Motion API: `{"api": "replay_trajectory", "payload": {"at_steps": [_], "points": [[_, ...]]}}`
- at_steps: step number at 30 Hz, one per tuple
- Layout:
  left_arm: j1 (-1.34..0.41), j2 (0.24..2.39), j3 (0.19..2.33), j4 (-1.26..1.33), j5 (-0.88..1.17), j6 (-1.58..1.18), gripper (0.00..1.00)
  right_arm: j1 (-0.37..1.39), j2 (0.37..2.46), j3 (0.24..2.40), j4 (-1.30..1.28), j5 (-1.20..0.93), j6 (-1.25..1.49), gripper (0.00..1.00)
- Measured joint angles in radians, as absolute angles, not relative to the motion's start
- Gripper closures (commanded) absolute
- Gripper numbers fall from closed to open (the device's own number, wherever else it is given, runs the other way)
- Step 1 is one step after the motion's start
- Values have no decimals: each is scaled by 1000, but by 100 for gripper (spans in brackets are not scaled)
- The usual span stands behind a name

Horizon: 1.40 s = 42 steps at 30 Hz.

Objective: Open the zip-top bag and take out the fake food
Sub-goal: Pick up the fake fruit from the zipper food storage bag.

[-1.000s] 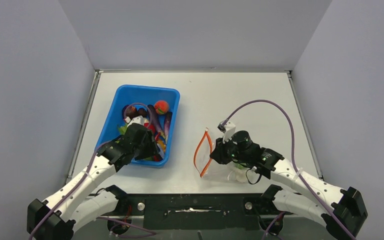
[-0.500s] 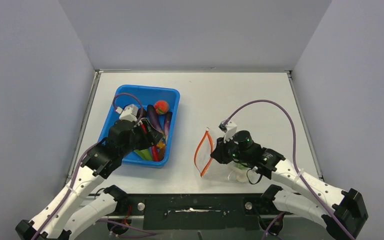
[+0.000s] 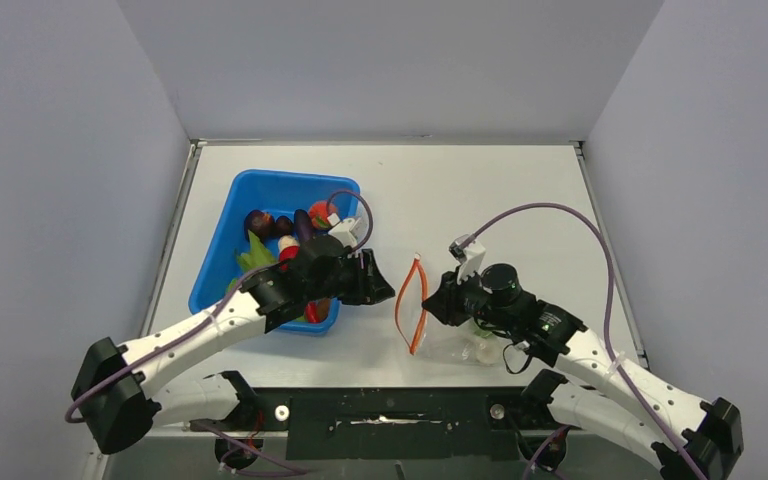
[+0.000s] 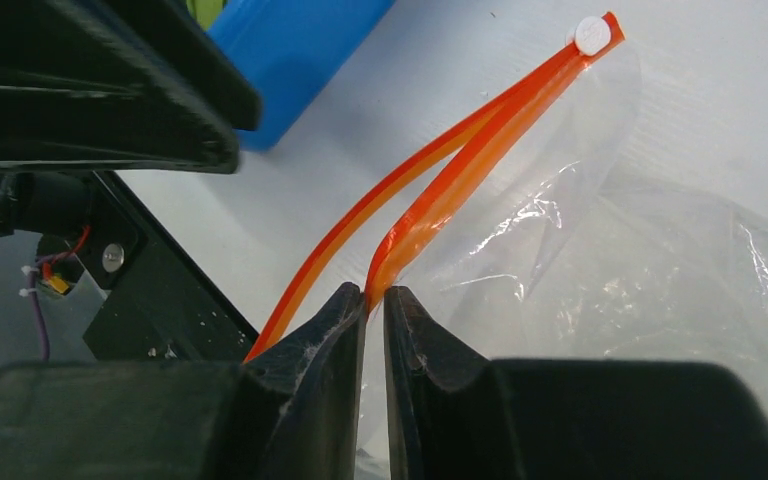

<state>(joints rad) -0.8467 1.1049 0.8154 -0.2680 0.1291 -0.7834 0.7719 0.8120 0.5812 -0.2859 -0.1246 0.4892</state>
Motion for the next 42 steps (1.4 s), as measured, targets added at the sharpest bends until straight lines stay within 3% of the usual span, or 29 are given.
{"api": "replay_trajectory", "payload": {"at_steps": [12,25,27,31,33,42], "points": [[-882,1351,881,-122,152,-838,64,772,716,581,-251,-150,514,85],[-944,1430,870,-6,150,-926,64,771,736,574,-97,-257,543,81],[-944,1430,845,11,133,-952,64,771,736,574,-94,-257,544,77],[-944,1429,785,39,101,-995,63,771,714,574,-119,-228,538,53],[-944,1428,766,50,89,-1013,63,771,683,573,-143,-192,530,47],[-944,1374,661,164,76,-1098,61,680,595,572,-381,211,612,46]]}}
